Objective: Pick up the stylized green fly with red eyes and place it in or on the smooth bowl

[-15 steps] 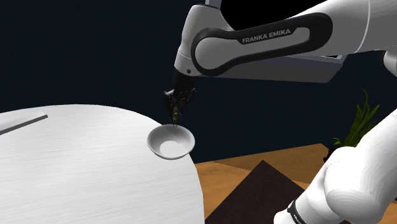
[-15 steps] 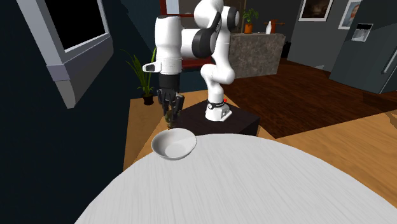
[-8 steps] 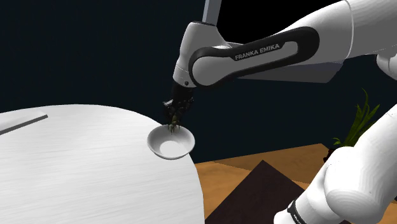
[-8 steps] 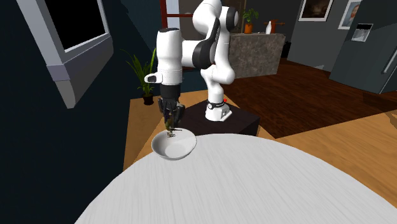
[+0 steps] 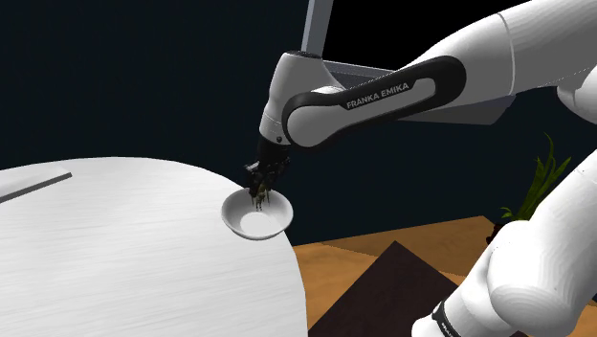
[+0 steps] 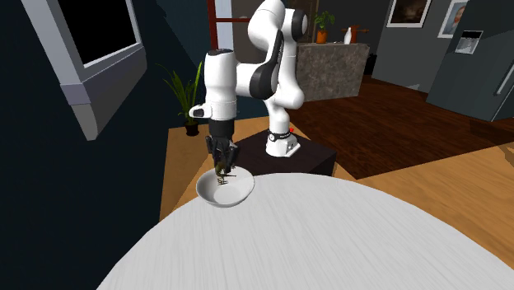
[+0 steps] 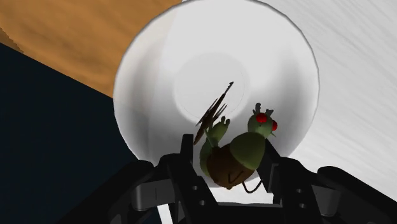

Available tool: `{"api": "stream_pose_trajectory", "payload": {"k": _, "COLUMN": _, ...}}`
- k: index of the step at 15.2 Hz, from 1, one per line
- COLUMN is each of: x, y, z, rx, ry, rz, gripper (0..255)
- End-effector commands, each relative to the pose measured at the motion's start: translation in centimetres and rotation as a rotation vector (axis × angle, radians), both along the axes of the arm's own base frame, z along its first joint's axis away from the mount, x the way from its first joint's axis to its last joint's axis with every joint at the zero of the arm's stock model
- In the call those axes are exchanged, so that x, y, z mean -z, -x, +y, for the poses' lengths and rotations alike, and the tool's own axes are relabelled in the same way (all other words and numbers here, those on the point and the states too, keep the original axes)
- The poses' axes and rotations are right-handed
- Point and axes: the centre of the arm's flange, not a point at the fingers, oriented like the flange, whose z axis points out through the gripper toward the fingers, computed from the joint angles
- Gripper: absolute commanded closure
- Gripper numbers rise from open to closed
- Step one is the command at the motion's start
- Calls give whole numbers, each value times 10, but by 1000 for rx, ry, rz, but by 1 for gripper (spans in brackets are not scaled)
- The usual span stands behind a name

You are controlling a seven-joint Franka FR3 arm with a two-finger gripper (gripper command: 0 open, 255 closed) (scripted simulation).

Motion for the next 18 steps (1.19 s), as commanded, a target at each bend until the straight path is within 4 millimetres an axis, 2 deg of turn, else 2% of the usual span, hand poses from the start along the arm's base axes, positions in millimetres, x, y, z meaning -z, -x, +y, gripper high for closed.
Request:
{"api": "stream_pose_trajectory", "payload": {"k": 1, "x": 0, "y": 0, "z": 0, "rx": 0, "ry": 0, "rz": 0, "gripper": 255}}
{"api": "stream_pose_trajectory", "payload": {"k": 5, "x": 0, "y": 0, "z": 0, "rx": 0, "ry": 0, "rz": 0, "gripper": 255}}
{"api": "stream_pose_trajectory", "payload": {"k": 6, "x": 0, "y": 0, "z": 0, "rx": 0, "ry": 0, "rz": 0, "gripper": 0}}
{"api": "stream_pose_trajectory", "payload": {"k": 11, "x": 0, "y": 0, "z": 0, "rx": 0, "ry": 0, "rz": 0, "gripper": 0}}
{"api": "stream_pose_trajectory", "payload": {"k": 15, "x": -49, "y": 7, "z": -4, "rx": 0, "ry": 0, "rz": 0, "gripper": 0}}
{"api": "stream_pose_trajectory", "payload": {"k": 18, "x": -49, "y": 7, "z": -4, "rx": 0, "ry": 0, "rz": 0, "gripper": 0}}
